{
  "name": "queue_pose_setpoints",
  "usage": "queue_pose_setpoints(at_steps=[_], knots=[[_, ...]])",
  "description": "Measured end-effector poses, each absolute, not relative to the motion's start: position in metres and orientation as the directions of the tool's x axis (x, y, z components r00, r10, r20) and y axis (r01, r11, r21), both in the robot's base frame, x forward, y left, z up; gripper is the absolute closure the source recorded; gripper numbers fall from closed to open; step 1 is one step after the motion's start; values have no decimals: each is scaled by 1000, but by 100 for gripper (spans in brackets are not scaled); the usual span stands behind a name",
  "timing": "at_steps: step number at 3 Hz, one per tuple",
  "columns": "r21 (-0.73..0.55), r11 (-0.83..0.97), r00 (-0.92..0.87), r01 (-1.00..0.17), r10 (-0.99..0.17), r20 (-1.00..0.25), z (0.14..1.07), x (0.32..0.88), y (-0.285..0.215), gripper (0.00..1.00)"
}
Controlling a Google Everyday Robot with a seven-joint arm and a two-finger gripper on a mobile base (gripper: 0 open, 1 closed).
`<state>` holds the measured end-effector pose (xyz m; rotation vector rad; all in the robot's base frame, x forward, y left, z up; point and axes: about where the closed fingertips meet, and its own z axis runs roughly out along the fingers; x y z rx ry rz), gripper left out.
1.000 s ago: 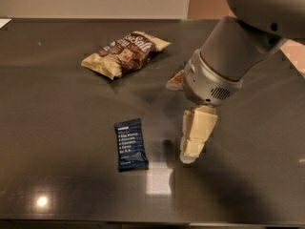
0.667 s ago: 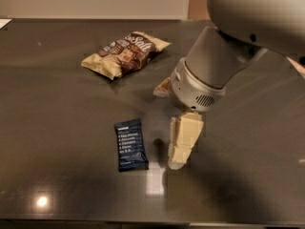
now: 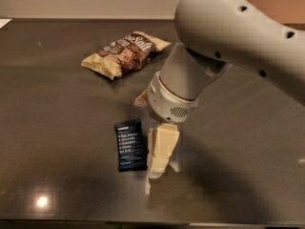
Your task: Move rxbar blueberry near sponge
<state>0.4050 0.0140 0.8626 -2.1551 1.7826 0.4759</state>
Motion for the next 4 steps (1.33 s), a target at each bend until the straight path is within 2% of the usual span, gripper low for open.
queue_pose_setpoints(at_steps=[4], knots=[[3, -186, 169, -983, -901, -400, 818, 417, 41, 0]])
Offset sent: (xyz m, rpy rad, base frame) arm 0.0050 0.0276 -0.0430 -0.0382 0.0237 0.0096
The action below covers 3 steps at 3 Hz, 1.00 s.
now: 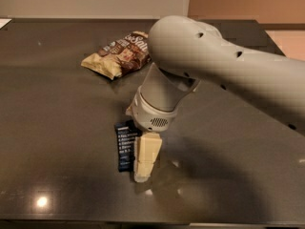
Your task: Move rxbar blueberry near sponge
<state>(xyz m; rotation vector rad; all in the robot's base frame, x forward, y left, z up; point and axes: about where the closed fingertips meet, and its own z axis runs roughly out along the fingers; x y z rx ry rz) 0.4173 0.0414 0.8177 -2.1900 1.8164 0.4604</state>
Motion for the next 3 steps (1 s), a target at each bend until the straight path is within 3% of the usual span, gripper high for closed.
queue_pose_setpoints(at_steps=[1, 3], knots=[[3, -184, 168, -983, -905, -391, 812, 422, 42, 18], [6, -180, 163, -984, -905, -394, 816, 426, 43, 63]])
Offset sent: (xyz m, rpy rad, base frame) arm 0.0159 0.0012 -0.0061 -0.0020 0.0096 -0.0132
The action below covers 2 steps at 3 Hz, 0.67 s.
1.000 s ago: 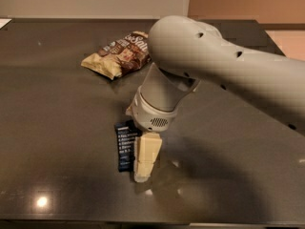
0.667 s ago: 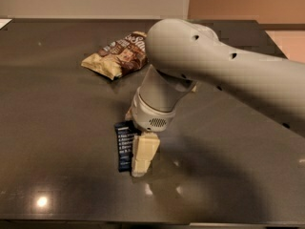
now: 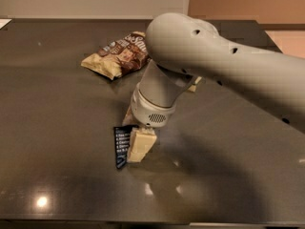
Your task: Move rxbar blueberry near sponge
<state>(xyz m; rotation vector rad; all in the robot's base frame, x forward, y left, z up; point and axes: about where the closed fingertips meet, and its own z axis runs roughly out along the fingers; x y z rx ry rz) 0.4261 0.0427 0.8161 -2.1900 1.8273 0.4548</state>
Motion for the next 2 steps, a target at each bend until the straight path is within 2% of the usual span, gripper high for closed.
queue_pose_setpoints(at_steps=[1, 2], knots=[[6, -180, 163, -984, -905, -394, 823, 426, 43, 87], [-2, -160, 149, -987, -908, -391, 834, 434, 29, 100]])
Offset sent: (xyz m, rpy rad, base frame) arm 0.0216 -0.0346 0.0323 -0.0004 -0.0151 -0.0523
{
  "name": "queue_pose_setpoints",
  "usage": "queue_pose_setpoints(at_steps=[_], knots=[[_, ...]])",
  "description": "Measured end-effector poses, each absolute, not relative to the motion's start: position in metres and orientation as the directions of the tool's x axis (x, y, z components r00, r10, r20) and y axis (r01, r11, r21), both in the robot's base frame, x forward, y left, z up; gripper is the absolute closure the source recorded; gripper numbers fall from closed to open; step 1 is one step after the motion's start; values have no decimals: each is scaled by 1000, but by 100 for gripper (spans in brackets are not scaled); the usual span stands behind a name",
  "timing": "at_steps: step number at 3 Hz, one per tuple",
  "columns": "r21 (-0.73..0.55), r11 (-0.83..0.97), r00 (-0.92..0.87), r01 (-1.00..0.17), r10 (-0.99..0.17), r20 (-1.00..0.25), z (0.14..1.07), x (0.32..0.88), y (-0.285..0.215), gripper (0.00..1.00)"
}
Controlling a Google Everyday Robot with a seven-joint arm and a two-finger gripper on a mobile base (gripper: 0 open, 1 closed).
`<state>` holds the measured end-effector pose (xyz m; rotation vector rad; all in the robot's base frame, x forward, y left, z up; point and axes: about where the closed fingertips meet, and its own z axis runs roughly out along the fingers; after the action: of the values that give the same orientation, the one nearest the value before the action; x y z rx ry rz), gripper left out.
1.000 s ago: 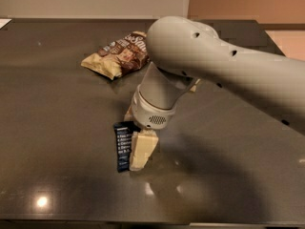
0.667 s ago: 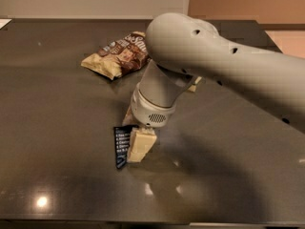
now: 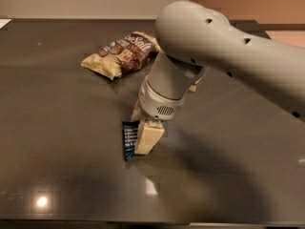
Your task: Move rxbar blueberry near sponge
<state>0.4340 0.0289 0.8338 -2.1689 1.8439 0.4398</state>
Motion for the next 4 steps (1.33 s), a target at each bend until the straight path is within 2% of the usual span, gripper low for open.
queue_pose_setpoints(at_steps=[2, 4], knots=[[-53, -101, 114, -993, -915, -388, 872, 460, -6, 100], [-104, 63, -17, -993, -918, -396, 906, 518, -64, 100]])
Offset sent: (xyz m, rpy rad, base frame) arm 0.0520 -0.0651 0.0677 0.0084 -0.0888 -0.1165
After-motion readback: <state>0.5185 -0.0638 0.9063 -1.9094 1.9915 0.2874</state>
